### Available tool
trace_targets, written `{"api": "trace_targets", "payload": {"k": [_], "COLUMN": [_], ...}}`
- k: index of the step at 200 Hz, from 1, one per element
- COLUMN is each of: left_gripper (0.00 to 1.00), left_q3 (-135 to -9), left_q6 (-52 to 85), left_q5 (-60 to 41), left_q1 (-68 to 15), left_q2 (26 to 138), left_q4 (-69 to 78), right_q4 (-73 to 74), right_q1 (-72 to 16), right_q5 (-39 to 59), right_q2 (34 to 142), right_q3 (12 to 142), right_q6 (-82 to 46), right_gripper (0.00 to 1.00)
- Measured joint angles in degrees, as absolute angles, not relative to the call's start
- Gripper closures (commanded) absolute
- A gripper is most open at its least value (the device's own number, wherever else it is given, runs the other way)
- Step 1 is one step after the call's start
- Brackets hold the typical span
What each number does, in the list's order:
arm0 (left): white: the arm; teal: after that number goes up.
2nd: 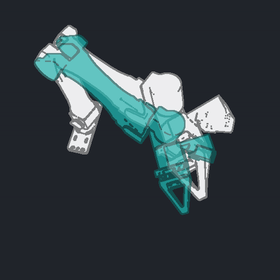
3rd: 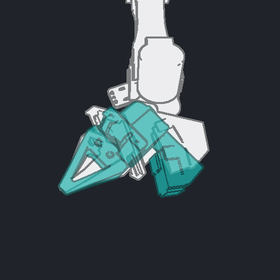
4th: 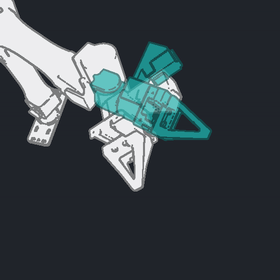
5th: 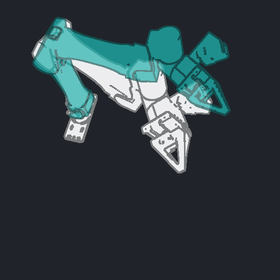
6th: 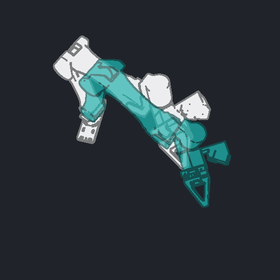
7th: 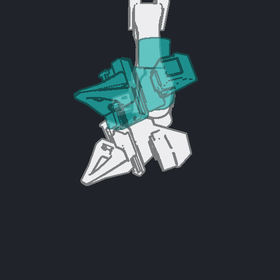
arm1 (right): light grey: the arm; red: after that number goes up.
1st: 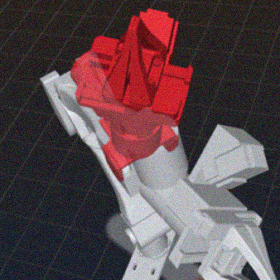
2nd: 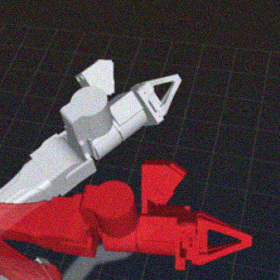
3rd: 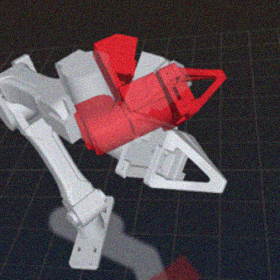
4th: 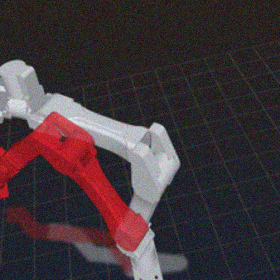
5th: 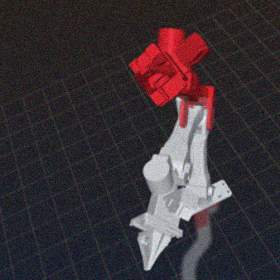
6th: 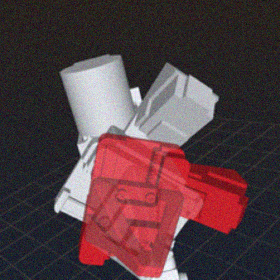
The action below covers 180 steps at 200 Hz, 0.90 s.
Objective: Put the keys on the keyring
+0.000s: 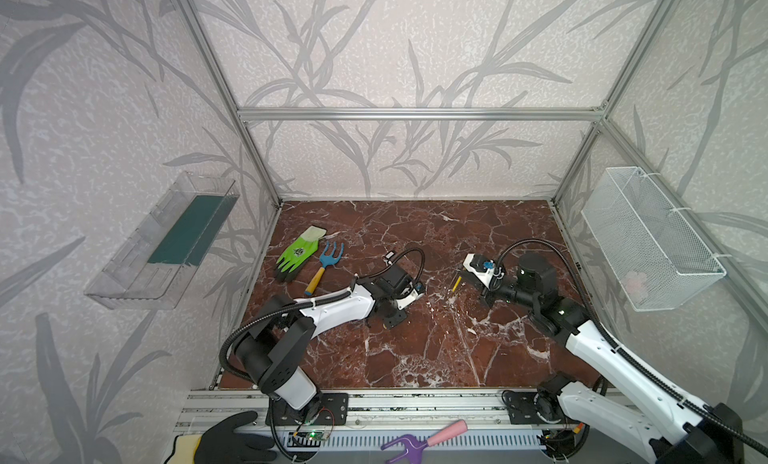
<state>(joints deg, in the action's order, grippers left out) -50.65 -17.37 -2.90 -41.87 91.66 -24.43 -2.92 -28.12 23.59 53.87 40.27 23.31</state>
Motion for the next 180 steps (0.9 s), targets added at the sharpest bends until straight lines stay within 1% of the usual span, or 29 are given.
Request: {"api": "trace_targets", "payload": {"k": [70, 144, 180], "left_gripper": [0.65, 0.72, 0.71], "left_q3": [-51.64, -53.32, -53.43], "left_q6": [-15.42, -15.00, -14.96], "left_q5": [0.03, 0.99, 0.97], "left_q1": [-42.48, -42.70, -42.72], "left_q2": [93.36, 95.04, 95.59], "left_q4": [-25.98, -26.35, -26.83], "right_q4": [-2.92, -2.92, -2.92], "right_q1": [-28.12, -28.12, -28.12], "right_q5": [23.59, 23.57, 23.57], "right_q2": [53.84, 53.84, 53.84], "right_q3": [40.27, 40.27, 40.27], "right_q6": [22.72, 22.28, 22.24], "right_gripper": [1.00, 1.00, 1.00]}}
